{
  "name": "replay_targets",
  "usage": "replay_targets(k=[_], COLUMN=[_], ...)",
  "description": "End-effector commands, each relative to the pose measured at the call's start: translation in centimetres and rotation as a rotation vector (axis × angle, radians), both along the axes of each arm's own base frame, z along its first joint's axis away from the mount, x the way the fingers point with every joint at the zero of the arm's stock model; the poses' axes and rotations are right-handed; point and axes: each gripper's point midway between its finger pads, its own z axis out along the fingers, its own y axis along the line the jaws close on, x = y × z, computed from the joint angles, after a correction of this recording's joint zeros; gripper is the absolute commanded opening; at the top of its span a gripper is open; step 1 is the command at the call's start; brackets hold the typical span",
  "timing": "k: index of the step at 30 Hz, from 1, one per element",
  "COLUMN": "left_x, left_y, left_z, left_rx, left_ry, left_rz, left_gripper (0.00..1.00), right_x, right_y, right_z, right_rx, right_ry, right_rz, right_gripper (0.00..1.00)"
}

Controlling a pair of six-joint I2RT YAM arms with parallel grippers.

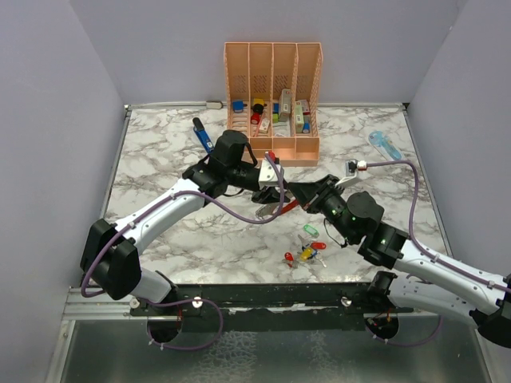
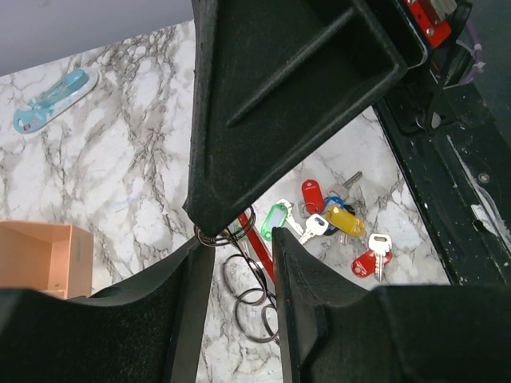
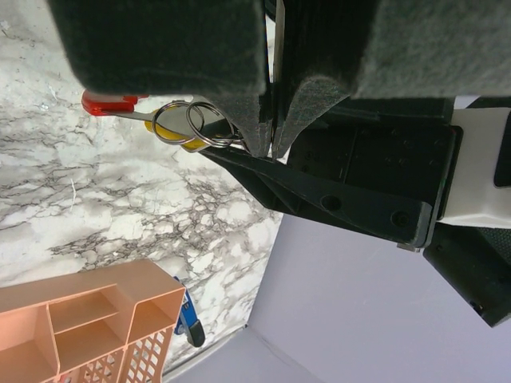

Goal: Put the keys on the keyring

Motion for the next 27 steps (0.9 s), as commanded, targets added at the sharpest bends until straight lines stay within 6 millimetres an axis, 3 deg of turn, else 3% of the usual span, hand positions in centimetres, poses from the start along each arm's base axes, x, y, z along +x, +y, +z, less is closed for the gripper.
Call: replay_targets(k=[1,15,17,19,27], left_x=[-1.3,-0.8,-0.4,0.2,-0.4], left_y=[0.4,0.1,0.0,-0.1,-0.3], left_z=[0.7,1.3,1.2,1.1,1.4], left_rx=[-0.025,-0.034,-0.032,-0.032,-0.054], left_ry=[-0.012,-0.017,-0.015,-0.017,-0.009], left_rz=[-0.049,-0.044,-0.020,0.008,-0.033], left_gripper=[0.38,0.37,0.40,0.52,0.55], right_x=[0.0,-0.2,-0.2,-0.2,-0.5], right_y=[-0.5,-0.9,-0.9,-0.9,-0.8], right_z=[1.7,1.1,1.0,0.9,0.9], right_rx=[0.080,0.118,0.127,0.134,0.193], right_ry=[-0.030,-0.026,-0.021,-0.015,-0.022], right_rz=[-0.022,-0.028,-0.030,-0.028,-0.014], right_gripper=[0.01,0.01,0.01,0.01,0.01])
